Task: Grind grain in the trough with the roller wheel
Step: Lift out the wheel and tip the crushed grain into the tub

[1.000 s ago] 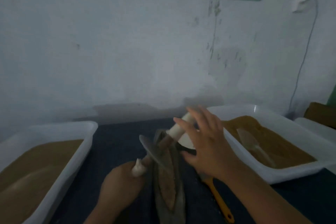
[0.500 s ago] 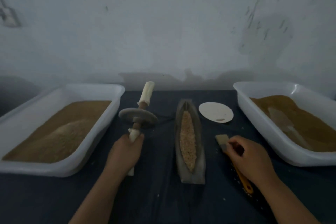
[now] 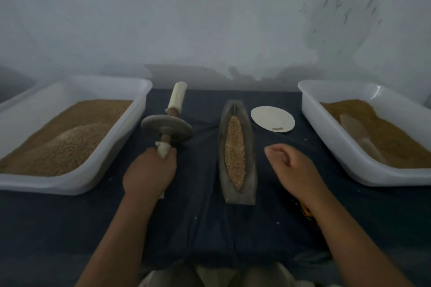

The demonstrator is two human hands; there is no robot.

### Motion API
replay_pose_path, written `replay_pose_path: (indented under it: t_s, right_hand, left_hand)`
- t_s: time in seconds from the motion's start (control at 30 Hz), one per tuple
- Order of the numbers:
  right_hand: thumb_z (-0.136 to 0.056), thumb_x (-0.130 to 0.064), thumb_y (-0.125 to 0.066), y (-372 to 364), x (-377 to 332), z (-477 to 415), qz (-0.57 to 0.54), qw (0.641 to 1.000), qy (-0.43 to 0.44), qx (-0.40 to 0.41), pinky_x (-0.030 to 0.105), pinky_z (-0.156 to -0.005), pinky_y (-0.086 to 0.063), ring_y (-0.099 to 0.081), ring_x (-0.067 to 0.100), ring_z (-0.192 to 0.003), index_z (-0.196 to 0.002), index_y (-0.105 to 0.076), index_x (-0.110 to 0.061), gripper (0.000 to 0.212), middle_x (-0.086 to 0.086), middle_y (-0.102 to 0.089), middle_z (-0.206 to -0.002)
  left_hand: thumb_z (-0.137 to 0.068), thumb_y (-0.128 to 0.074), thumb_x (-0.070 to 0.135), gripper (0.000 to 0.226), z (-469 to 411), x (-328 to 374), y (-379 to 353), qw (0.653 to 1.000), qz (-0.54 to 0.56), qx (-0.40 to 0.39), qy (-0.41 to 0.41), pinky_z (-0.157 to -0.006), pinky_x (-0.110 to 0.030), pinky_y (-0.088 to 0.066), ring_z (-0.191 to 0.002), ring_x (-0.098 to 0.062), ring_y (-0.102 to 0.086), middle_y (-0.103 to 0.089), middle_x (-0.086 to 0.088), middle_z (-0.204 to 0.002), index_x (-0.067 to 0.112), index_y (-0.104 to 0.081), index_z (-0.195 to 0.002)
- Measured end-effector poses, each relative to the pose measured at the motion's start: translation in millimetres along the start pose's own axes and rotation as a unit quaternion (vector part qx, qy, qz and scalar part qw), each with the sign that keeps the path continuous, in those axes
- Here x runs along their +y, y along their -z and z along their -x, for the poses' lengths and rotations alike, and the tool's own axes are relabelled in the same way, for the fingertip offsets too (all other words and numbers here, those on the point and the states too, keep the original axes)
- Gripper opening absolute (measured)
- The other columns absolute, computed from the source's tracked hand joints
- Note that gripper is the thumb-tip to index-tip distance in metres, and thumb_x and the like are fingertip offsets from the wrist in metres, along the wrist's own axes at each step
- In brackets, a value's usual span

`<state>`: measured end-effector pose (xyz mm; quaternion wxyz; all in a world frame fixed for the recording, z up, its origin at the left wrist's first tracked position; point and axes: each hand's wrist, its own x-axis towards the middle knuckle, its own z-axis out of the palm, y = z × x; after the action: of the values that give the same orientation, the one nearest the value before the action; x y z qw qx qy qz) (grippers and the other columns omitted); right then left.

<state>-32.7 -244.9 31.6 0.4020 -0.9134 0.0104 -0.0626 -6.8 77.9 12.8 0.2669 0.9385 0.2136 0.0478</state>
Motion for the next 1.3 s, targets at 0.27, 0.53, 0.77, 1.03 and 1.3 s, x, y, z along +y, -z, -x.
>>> replay_pose_path:
  t_s: [0.27, 0.53, 0.77, 1.03, 1.3]
  right_hand:
    - [-0.095, -0.06, -0.06, -30.1, -33.2, -30.3, -0.11, 0.974, -0.123, -0.157, 0.022, -0.049, -0.048, -0.071, 0.01, -0.066, -0.109, -0.066, -0.041, 0.024, -0.012, -0.077, -0.083]
    - [-0.099, -0.024, -0.057, -37.6, -30.3, -21.2, -0.175, 0.976, -0.099, -0.085, 0.027, -0.069, -0.057, -0.072, 0.002, -0.077, -0.102, -0.075, -0.027, 0.018, -0.015, -0.077, -0.087]
    - [-0.098, -0.026, -0.059, -16.4, -50.6, -3.8, -0.175, 0.975, -0.06, -0.119, 0.041, -0.087, -0.059, -0.074, 0.008, -0.09, -0.103, -0.077, -0.04, 0.023, -0.011, -0.078, -0.097]
    - [-0.094, -0.081, -0.044, 19.9, -20.7, 17.5, 0.137, 0.981, 0.073, 0.119, 0.023, -0.053, -0.047, -0.062, 0.004, -0.063, -0.088, -0.056, -0.043, 0.041, -0.011, -0.064, -0.07]
    - [-0.103, -0.067, -0.038, 18.6, 36.1, 31.7, 0.386, 0.921, -0.035, -0.036, 0.023, -0.056, -0.035, -0.052, 0.003, -0.072, -0.085, -0.039, -0.036, 0.036, -0.012, -0.048, -0.088]
  left_hand:
    - [-0.092, -0.064, 0.061, 0.034, 50.9, -2.2, 7.0, 0.96, 0.074, 0.205, -0.174, -0.081, -0.026, -0.044, -0.102, -0.002, -0.055, -0.054, 0.021, -0.114, 0.042, -0.052, -0.117]
    - [-0.098, -0.062, 0.06, 0.047, 28.2, 91.2, -15.4, 0.779, 0.541, -0.309, 0.069, -0.082, -0.037, -0.06, -0.094, -0.022, -0.078, -0.08, -0.006, -0.104, 0.018, -0.067, -0.12]
    - [-0.091, -0.073, 0.057, 0.049, 40.2, 105.4, -38.3, 0.621, 0.662, -0.413, 0.074, -0.08, -0.049, -0.064, -0.108, -0.035, -0.076, -0.076, -0.018, -0.121, 0.015, -0.082, -0.115]
    - [-0.084, -0.067, 0.029, 0.063, 46.2, 87.8, -46.9, 0.565, 0.732, -0.371, 0.087, -0.078, -0.054, -0.06, -0.107, -0.047, -0.072, -0.068, -0.034, -0.127, 0.002, -0.061, -0.14]
    - [-0.083, -0.065, 0.024, 0.046, 44.8, 79.9, -14.9, 0.556, 0.782, -0.273, 0.071, -0.078, -0.056, -0.059, -0.103, -0.048, -0.073, -0.071, -0.03, -0.121, 0.002, -0.075, -0.123]
